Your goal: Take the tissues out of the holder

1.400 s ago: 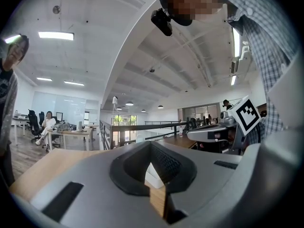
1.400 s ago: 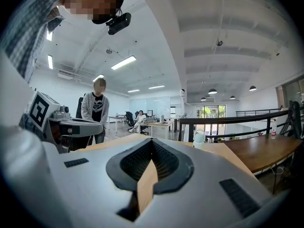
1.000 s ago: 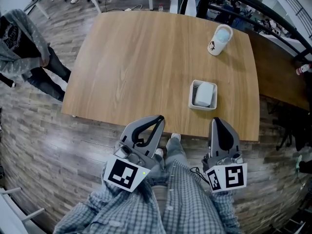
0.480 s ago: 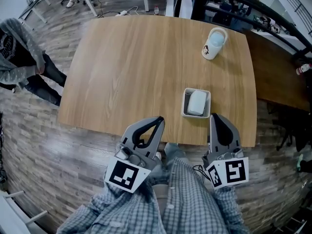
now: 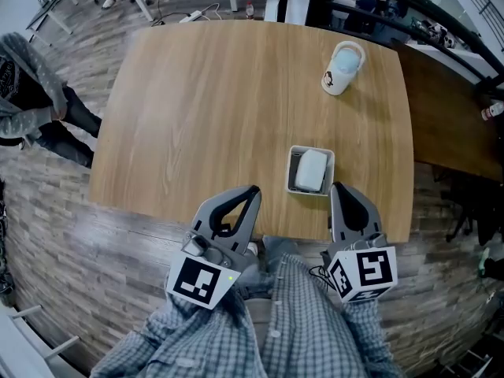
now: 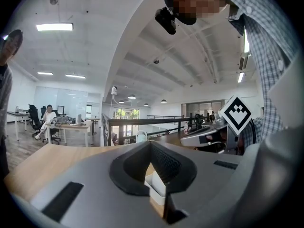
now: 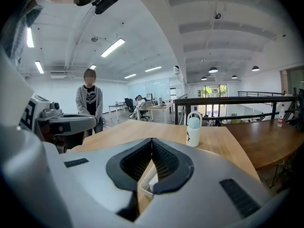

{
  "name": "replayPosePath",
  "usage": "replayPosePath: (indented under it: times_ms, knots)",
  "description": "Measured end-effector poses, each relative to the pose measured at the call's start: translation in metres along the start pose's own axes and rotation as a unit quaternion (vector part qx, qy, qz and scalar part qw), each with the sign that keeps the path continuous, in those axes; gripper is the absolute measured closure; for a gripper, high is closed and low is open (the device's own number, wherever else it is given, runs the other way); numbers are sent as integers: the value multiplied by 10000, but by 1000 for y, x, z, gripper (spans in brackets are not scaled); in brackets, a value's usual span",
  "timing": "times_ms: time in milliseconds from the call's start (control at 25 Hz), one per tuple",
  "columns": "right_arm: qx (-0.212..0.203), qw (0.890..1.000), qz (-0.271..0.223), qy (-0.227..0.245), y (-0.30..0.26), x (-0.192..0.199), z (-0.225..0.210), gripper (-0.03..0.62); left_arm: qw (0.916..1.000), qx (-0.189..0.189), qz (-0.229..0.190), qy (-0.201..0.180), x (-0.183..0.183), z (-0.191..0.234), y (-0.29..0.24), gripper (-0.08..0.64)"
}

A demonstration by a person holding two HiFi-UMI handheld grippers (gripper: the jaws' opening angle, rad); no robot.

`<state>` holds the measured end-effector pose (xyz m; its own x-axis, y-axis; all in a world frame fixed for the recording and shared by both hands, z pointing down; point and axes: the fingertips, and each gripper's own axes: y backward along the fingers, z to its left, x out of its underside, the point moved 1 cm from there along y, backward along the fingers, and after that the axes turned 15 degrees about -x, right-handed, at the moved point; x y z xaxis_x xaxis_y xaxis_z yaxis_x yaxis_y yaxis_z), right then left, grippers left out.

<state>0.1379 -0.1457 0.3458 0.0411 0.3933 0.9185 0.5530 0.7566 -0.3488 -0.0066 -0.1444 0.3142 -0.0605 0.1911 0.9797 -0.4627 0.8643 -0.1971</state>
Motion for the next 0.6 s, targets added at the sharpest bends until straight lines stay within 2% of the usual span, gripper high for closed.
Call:
replayPosePath:
  times_ms: [360,600]
  knots:
    - [-231,9971,705,-172,-22,29,-8,574,9999,-108,115,17,6,5,-14,560]
    - [-267,9953,889,-292,-30,39,-22,508,9997,-167,159,40,9,5,-23,560]
